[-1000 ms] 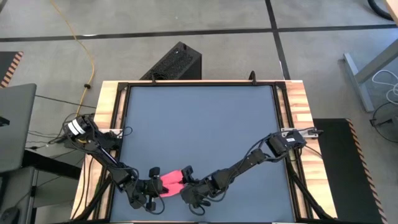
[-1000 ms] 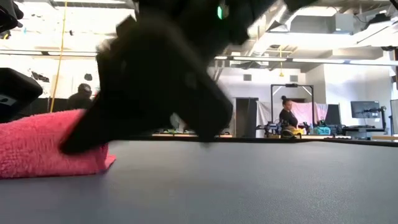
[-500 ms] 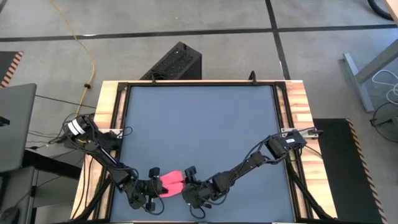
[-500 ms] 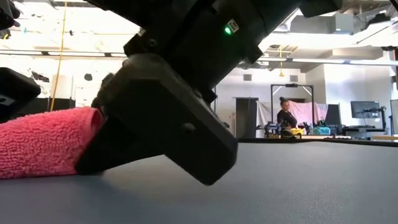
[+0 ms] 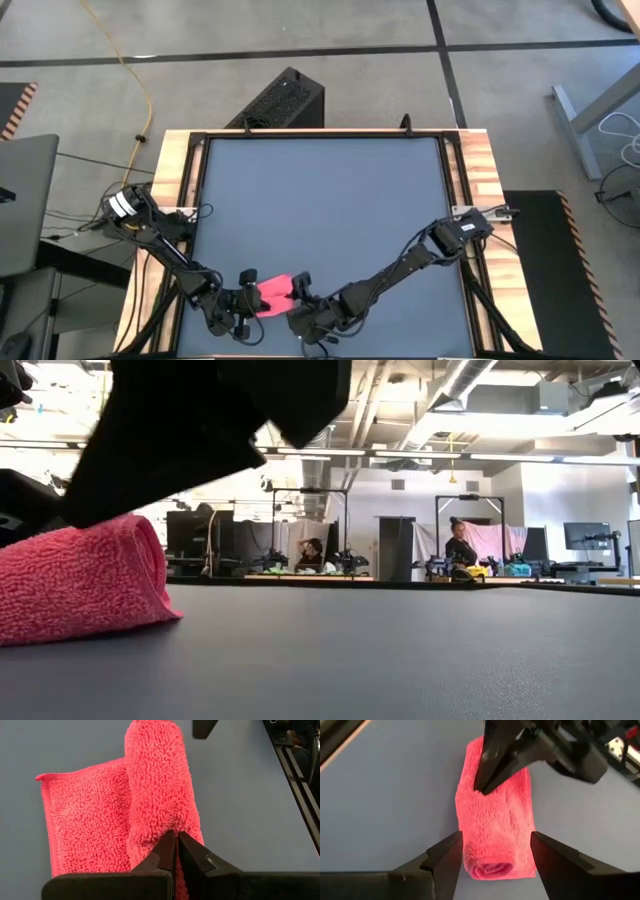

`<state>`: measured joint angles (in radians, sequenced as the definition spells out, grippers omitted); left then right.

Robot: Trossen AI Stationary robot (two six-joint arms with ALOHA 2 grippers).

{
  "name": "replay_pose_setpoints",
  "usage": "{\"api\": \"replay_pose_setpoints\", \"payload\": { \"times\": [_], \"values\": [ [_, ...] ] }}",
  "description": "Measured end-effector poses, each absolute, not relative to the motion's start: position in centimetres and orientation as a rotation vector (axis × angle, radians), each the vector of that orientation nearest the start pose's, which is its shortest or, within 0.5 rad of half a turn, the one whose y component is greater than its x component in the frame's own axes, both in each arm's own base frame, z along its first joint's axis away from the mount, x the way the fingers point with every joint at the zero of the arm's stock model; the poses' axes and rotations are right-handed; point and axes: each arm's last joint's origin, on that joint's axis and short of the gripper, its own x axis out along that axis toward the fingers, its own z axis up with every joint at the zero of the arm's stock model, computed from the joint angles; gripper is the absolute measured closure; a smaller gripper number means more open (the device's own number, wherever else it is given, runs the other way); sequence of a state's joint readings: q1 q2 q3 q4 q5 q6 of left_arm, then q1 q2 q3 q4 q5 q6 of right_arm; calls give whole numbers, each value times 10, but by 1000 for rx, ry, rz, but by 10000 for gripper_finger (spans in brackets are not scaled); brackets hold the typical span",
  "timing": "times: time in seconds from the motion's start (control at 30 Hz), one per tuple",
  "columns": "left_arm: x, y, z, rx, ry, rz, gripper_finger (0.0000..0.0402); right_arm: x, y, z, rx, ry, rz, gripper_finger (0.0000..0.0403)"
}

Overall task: Roll towel into tight, uniform cylinder
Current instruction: Roll the red towel

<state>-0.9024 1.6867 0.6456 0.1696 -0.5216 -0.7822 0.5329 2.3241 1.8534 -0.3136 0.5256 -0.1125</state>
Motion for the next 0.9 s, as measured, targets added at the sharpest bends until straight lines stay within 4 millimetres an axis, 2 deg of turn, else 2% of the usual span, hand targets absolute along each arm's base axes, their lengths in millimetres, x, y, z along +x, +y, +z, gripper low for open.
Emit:
{"api": "replay_pose_setpoints", "payload": {
  "times": [0.27, 0.5, 0.77, 0.9],
  "values": [
    [189, -215, 114, -173, 740, -76, 402, 441, 269, 174, -537, 636, 105, 141],
    [189, -215, 113, -179, 741, -75, 402, 453, 262, 140, -606, 666, 105, 141],
    [188, -215, 113, -177, 750, -81, 401, 458, 246, 134, -544, 724, 49, 142],
    [188, -215, 113, -172, 749, -86, 401, 458, 245, 134, -524, 730, 65, 143]
  ]
}}
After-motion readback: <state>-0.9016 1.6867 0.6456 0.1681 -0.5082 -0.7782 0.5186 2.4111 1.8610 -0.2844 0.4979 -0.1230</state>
